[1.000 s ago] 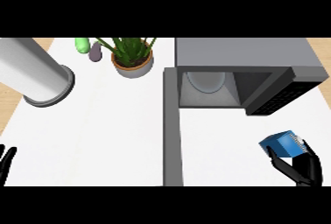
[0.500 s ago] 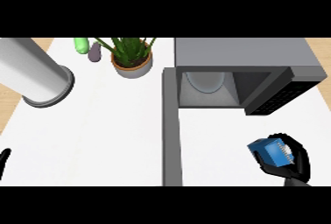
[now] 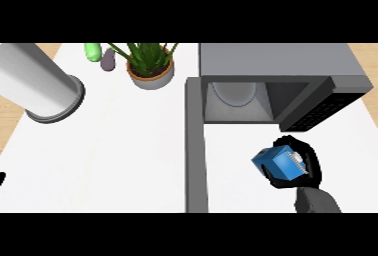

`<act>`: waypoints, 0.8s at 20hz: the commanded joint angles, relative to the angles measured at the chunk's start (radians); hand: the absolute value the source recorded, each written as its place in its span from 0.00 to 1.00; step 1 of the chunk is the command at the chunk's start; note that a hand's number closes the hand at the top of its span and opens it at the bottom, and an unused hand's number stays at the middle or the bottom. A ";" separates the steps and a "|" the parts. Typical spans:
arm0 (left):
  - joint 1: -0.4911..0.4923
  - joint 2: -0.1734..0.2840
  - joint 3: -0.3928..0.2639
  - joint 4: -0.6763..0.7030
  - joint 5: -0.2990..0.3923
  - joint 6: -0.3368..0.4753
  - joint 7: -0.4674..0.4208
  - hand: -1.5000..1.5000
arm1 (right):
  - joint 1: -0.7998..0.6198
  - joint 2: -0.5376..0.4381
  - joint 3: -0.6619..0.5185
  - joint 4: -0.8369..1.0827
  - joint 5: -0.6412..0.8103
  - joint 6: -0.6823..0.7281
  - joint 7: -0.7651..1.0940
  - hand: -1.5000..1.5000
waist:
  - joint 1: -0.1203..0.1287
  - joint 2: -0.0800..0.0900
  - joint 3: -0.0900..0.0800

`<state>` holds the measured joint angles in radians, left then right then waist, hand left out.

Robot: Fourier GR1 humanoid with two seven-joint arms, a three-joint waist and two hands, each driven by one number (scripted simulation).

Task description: Pick up the milk, place it into the microwave and close the microwave

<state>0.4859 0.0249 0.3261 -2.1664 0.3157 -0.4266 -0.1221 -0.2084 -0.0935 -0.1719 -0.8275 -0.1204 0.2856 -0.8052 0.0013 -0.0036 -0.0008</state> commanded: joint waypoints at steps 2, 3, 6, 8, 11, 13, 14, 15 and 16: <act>0.023 0.010 0.065 0.019 0.046 -0.035 -0.022 0.00 | 0.127 0.051 0.097 -0.319 0.001 -0.022 0.168 1.00 | -0.006 -0.002 -0.001; 0.086 -0.024 -0.012 -0.022 -0.008 -0.025 -0.050 0.00 | 0.164 0.054 0.117 -0.385 0.012 -0.040 0.201 1.00 | -0.005 -0.003 -0.001; 0.070 -0.024 0.012 -0.002 0.005 -0.048 -0.045 0.00 | 0.295 0.091 0.200 -0.589 0.020 -0.090 0.295 1.00 | -0.008 -0.003 -0.001; -0.026 0.010 0.042 0.019 0.036 -0.017 0.013 0.00 | 0.348 0.092 0.309 -0.672 -0.025 -0.167 0.323 1.00 | -0.009 0.000 0.000; 0.022 -0.006 0.049 0.002 0.054 -0.054 -0.002 0.00 | 0.454 0.093 0.407 -0.837 -0.033 -0.243 0.395 1.00 | -0.007 -0.001 0.000; 0.036 -0.009 0.073 0.006 0.054 -0.075 -0.018 0.00 | 0.411 0.093 0.433 -0.869 -0.039 -0.309 0.465 1.00 | 0.000 0.001 0.000; 0.030 -0.023 -0.005 0.011 0.007 -0.022 -0.026 0.00 | 0.433 0.093 0.417 -0.919 -0.038 -0.316 0.467 1.00 | -0.002 0.001 0.000; -0.029 0.001 0.055 0.043 0.053 -0.042 0.003 0.00 | 0.471 0.093 0.494 -0.966 -0.044 -0.371 0.504 1.00 | -0.006 0.001 0.000; 0.052 -0.022 0.050 -0.023 0.050 -0.070 0.011 0.00 | 0.383 0.093 0.468 -0.947 -0.021 -0.396 0.569 1.00 | 0.003 0.002 0.000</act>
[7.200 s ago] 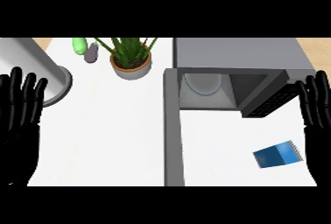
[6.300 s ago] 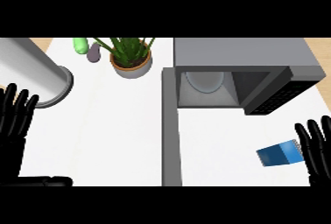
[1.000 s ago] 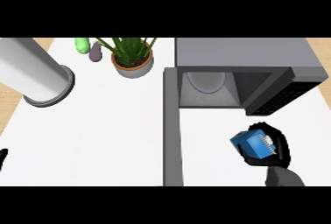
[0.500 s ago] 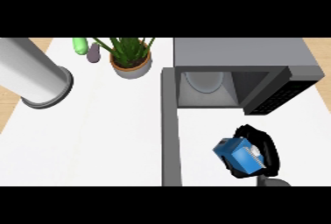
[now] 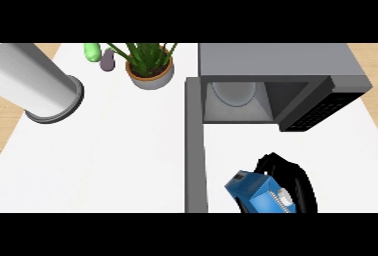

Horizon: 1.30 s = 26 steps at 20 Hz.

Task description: Pick up the milk, place it into the microwave and close the microwave

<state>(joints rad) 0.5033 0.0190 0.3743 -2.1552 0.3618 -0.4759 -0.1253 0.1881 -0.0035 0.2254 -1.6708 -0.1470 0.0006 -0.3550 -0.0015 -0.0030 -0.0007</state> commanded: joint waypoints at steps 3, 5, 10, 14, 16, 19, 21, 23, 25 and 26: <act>0.020 -0.018 0.011 0.004 -0.015 -0.009 -0.011 0.00 | -0.052 0.003 0.079 -0.099 0.030 -0.162 0.121 1.00 | 0.006 0.002 0.001; -0.009 0.038 0.097 0.061 0.059 -0.045 -0.019 0.00 | -0.179 0.003 0.100 -0.061 0.034 -0.241 0.187 1.00 | 0.010 0.003 0.000; -0.022 0.007 0.100 0.139 -0.021 -0.088 -0.098 0.00 | -0.337 0.003 0.175 0.065 0.046 -0.434 0.124 1.00 | 0.014 0.003 0.000; 0.041 -0.017 0.088 0.014 0.026 -0.074 -0.028 0.00 | -0.472 0.003 0.041 0.237 0.060 -0.452 0.138 1.00 | 0.023 0.005 0.001; -0.027 0.039 0.125 0.106 0.043 -0.086 -0.015 0.00 | -0.481 0.003 0.068 0.270 0.095 -0.507 0.168 1.00 | 0.013 0.004 0.001; -0.026 0.057 0.173 0.141 0.056 -0.117 -0.062 0.00 | -0.617 0.003 -0.024 0.394 0.088 -0.517 0.190 1.00 | 0.019 0.005 0.001; -0.041 0.033 0.114 0.108 0.038 -0.099 0.000 0.00 | -0.619 0.003 -0.025 0.526 0.027 -0.535 0.101 1.00 | 0.020 0.007 0.001; -0.028 0.029 0.151 0.122 0.044 -0.117 -0.026 0.00 | -0.623 0.003 -0.071 0.589 0.022 -0.494 0.038 1.00 | 0.016 0.005 0.001; -0.060 0.013 0.103 0.065 0.023 -0.061 0.053 0.00 | -0.729 0.003 -0.106 0.698 0.010 -0.500 0.041 1.00 | 0.018 0.007 0.002; -0.098 0.083 0.181 0.154 0.072 -0.090 0.024 0.00 | -0.675 -0.003 -0.139 0.709 0.010 -0.430 -0.028 1.00 | 0.013 0.006 0.001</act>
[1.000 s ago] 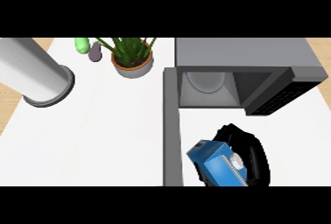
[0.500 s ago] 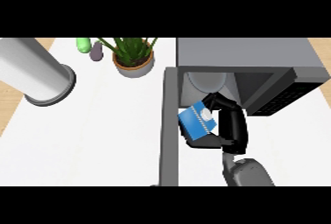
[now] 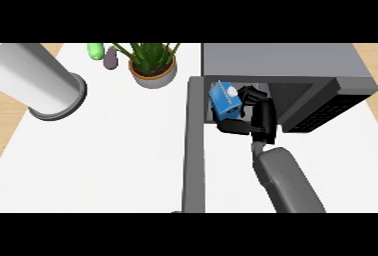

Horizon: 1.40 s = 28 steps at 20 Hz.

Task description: Pick up the milk, place it into the microwave and close the microwave

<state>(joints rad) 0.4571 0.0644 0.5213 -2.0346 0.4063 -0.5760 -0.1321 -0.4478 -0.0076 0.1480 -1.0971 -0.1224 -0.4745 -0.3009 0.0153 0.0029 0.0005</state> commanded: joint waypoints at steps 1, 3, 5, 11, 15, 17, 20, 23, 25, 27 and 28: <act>-0.015 0.012 0.020 -0.014 0.032 -0.001 0.027 0.00 | -0.129 0.007 -0.095 0.263 -0.056 0.045 -0.137 1.00 | 0.008 0.003 0.000; -0.051 -0.016 0.000 0.058 -0.062 -0.009 -0.033 0.00 | -0.206 -0.016 -0.148 0.337 -0.047 0.087 -0.160 1.00 | 0.006 0.004 0.000; -0.058 0.019 0.035 0.133 -0.042 -0.055 -0.074 0.00 | -0.190 -0.012 -0.173 0.446 -0.054 0.119 -0.273 1.00 | 0.011 0.006 0.000; -0.096 0.009 -0.007 0.117 -0.069 -0.030 -0.021 0.00 | -0.309 -0.012 -0.225 0.663 -0.010 0.081 -0.473 1.00 | 0.022 0.011 0.001; -0.130 0.093 0.073 0.187 0.017 -0.059 -0.026 0.00 | -0.460 -0.088 -0.267 0.750 -0.010 0.072 -0.424 1.00 | 0.029 0.013 0.001; -0.095 0.030 0.026 0.093 0.010 -0.031 0.016 0.00 | -0.417 -0.023 -0.258 0.796 0.020 -0.003 -0.538 1.00 | 0.032 0.013 0.001; -0.101 0.044 0.038 0.138 -0.010 -0.062 -0.027 0.00 | -0.507 -0.085 -0.253 0.848 0.052 -0.051 -0.491 1.00 | 0.049 0.020 0.001; -0.134 0.075 0.062 0.166 0.015 -0.054 -0.019 0.00 | -0.547 -0.081 -0.206 0.888 0.120 -0.174 -0.481 1.00 | 0.051 0.021 0.000; -0.118 0.072 0.047 0.172 0.004 -0.067 -0.009 0.00 | -0.570 -0.093 -0.166 0.926 0.171 -0.228 -0.465 1.00 | 0.058 0.023 0.000; -0.142 0.071 0.044 0.178 0.002 -0.064 -0.019 0.00 | -0.604 -0.095 -0.170 0.943 0.181 -0.291 -0.453 1.00 | 0.065 0.027 0.001; -0.164 0.074 0.035 0.159 -0.003 -0.045 -0.003 0.00 | -0.601 -0.113 -0.167 0.958 0.188 -0.281 -0.451 1.00 | 0.061 0.028 0.001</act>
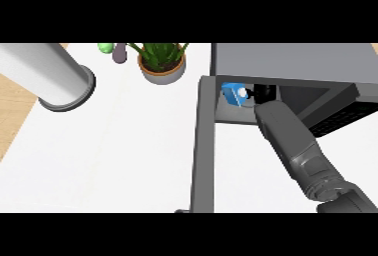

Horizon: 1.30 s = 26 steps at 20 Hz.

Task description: Pick up the milk, place it into the microwave and close the microwave

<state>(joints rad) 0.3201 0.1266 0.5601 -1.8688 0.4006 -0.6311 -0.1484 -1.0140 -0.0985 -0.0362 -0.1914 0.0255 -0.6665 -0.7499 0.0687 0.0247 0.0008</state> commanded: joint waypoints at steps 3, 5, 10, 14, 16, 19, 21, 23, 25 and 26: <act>-0.040 0.012 -0.013 0.017 -0.016 0.011 0.015 0.00 | -0.045 0.018 0.000 0.075 0.036 -0.206 0.031 1.00 | 0.009 0.009 0.001; -0.030 0.021 0.003 0.008 0.002 0.005 0.014 0.00 | -0.025 -0.024 -0.019 0.071 0.024 -0.196 0.012 1.00 | 0.017 0.013 0.002; -0.059 0.015 -0.020 0.037 -0.030 0.003 0.004 0.00 | -0.021 -0.082 -0.051 0.074 0.006 -0.162 0.015 1.00 | 0.018 0.021 0.002; -0.072 -0.011 -0.041 0.023 -0.064 0.032 0.010 0.00 | -0.010 -0.087 -0.056 0.095 0.010 -0.180 0.018 1.00 | 0.021 0.019 0.003; -0.077 0.019 -0.024 0.062 -0.045 -0.002 -0.009 0.00 | -0.023 -0.123 -0.062 0.111 0.008 -0.169 0.046 1.00 | 0.038 0.029 0.003; -0.098 0.023 -0.032 0.059 -0.042 0.009 0.010 0.00 | -0.012 -0.109 -0.058 0.125 0.016 -0.189 0.049 1.00 | 0.042 0.030 0.004; -0.073 -0.001 -0.041 0.073 -0.062 -0.002 -0.014 0.00 | 0.009 -0.151 -0.093 0.108 -0.018 -0.146 0.046 1.00 | 0.045 0.033 0.005; -0.094 0.017 -0.038 0.075 -0.047 0.000 0.003 0.00 | 0.003 -0.163 -0.063 0.145 0.016 -0.194 0.069 1.00 | 0.049 0.032 0.004; -0.108 0.003 -0.056 0.079 -0.068 0.015 0.009 0.00 | 0.013 -0.148 -0.055 0.139 0.026 -0.197 0.051 1.00 | 0.051 0.036 0.005; -0.103 0.008 -0.044 0.078 -0.069 0.009 -0.010 0.00 | 0.018 -0.129 -0.054 0.141 0.027 -0.199 0.052 1.00 | 0.052 0.031 0.004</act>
<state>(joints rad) 0.2267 0.1354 0.5189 -1.7946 0.3409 -0.6250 -0.1521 -1.0087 -0.2356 -0.0979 -0.0633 0.0411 -0.8370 -0.6872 0.1146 0.0560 0.0048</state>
